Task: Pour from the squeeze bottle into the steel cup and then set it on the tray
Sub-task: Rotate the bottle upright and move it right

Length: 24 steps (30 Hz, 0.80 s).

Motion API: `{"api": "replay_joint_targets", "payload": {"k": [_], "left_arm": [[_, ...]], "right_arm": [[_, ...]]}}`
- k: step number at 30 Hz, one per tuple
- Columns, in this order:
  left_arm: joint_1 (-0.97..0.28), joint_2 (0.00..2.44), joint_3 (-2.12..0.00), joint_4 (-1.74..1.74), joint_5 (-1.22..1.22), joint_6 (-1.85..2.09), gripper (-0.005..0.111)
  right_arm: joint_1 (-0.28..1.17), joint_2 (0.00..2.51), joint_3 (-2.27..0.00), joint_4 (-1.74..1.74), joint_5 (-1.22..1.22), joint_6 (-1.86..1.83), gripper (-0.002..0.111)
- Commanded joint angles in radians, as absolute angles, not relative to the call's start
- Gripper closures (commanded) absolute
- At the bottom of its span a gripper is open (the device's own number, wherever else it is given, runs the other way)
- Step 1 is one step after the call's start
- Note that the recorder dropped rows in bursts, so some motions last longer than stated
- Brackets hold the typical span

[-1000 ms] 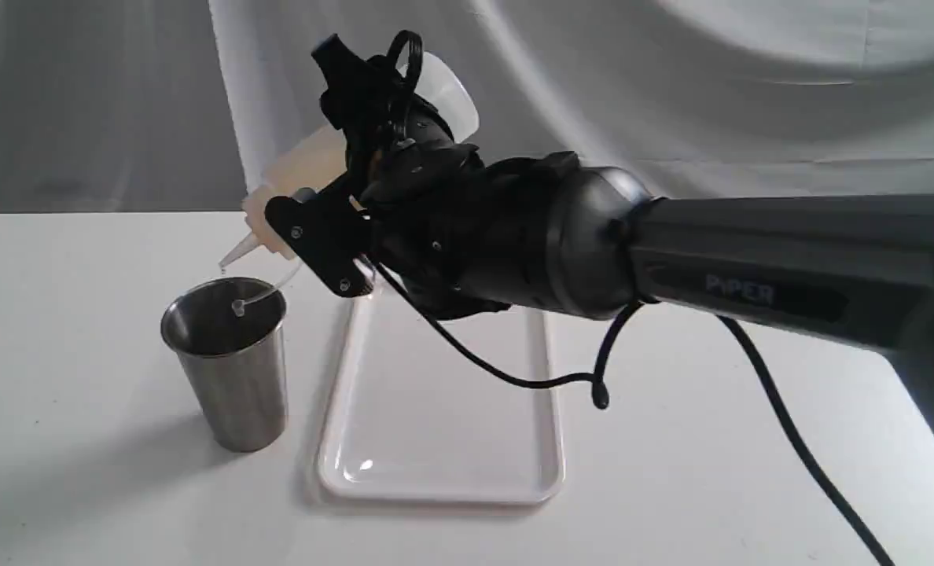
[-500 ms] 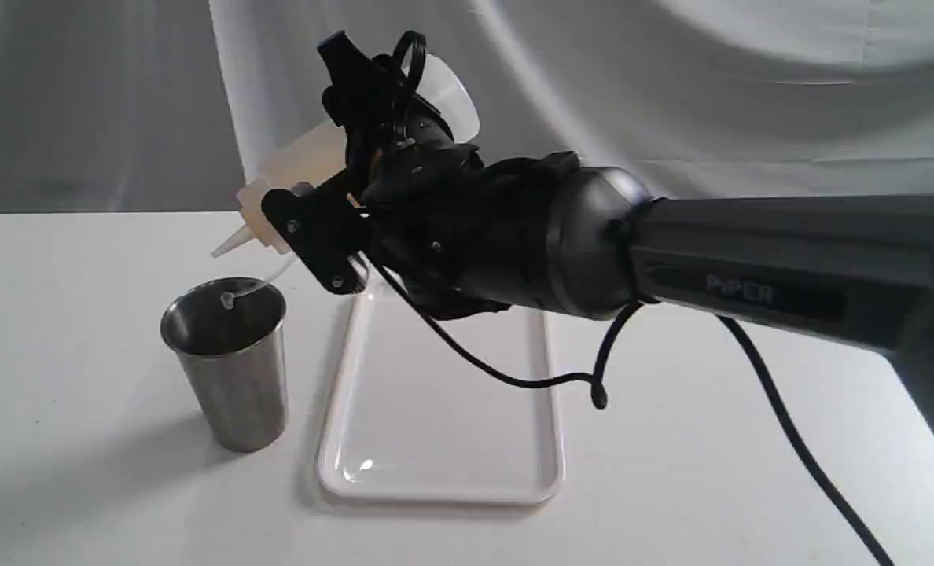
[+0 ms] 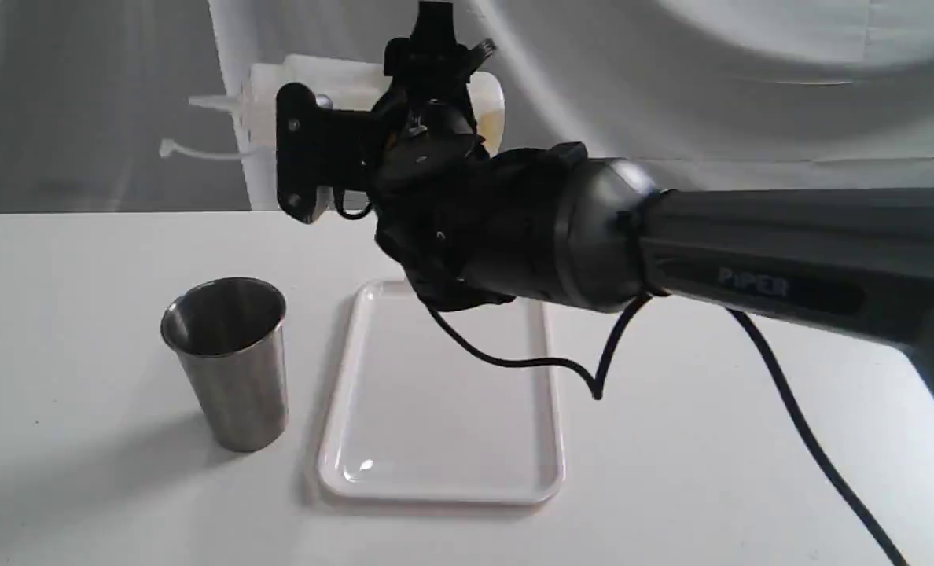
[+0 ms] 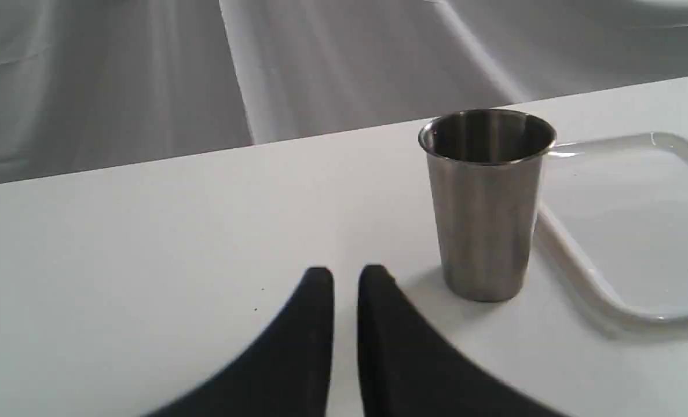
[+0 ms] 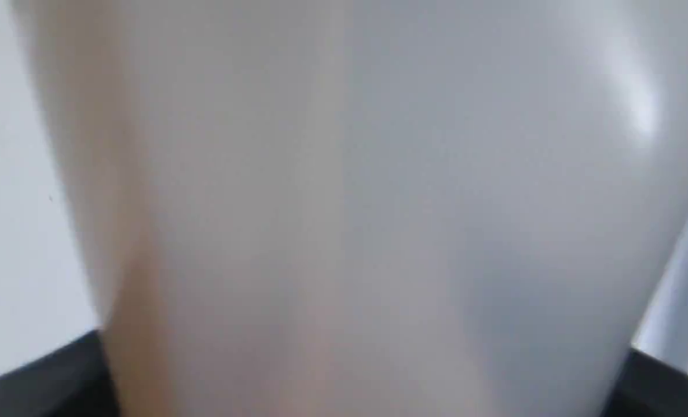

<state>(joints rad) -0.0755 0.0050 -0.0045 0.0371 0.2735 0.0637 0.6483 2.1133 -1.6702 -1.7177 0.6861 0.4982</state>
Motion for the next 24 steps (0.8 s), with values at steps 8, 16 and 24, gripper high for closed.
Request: {"api": "replay_joint_targets", "payload": {"k": [8,16,24], "left_arm": [[-0.081,0.0,0.0,0.041,0.266,0.061,0.098],[-0.081,0.0,0.0,0.041,0.266,0.061,0.098],[-0.081,0.0,0.0,0.041,0.266,0.061,0.098]], "right_arm": [[0.606,2.015,-1.638,-1.686,0.713,0.711,0.108],[0.566,1.921,-1.479,-1.657,0.549,0.872,0.108],[0.509,1.856,-1.37,-1.54,0.263,0.951,0.108]]}}
